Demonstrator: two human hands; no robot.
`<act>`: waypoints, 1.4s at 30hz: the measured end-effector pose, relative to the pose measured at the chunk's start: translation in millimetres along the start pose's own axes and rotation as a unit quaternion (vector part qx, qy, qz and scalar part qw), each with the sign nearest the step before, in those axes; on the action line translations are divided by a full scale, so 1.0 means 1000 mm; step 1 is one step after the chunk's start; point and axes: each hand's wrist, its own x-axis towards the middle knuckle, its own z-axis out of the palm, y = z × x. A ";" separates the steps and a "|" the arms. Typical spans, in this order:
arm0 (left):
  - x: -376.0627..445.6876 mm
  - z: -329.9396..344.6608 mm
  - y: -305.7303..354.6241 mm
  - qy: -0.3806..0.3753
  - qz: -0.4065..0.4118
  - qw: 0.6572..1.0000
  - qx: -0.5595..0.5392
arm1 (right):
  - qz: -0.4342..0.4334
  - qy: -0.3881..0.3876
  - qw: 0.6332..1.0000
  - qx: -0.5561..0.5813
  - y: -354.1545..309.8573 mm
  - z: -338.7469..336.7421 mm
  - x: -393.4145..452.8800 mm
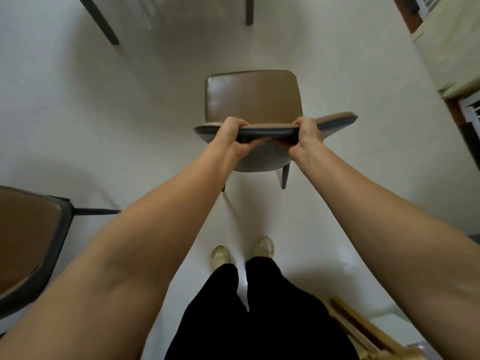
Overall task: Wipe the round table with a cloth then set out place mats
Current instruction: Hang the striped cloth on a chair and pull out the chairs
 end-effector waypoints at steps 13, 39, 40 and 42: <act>0.051 0.098 0.066 -0.023 0.018 1.000 -0.007 | -0.014 -0.021 1.000 -0.017 -0.095 0.062 0.053; 0.275 0.510 0.312 -0.049 -0.084 0.995 -0.013 | -0.060 -0.008 0.998 0.021 -0.477 0.282 0.312; 0.283 0.522 0.317 -0.044 -0.080 0.995 -0.027 | -0.054 -0.011 0.998 0.014 -0.489 0.287 0.322; 0.295 0.552 0.323 -0.030 -0.077 0.996 -0.036 | -0.042 -0.019 0.999 0.001 -0.516 0.297 0.345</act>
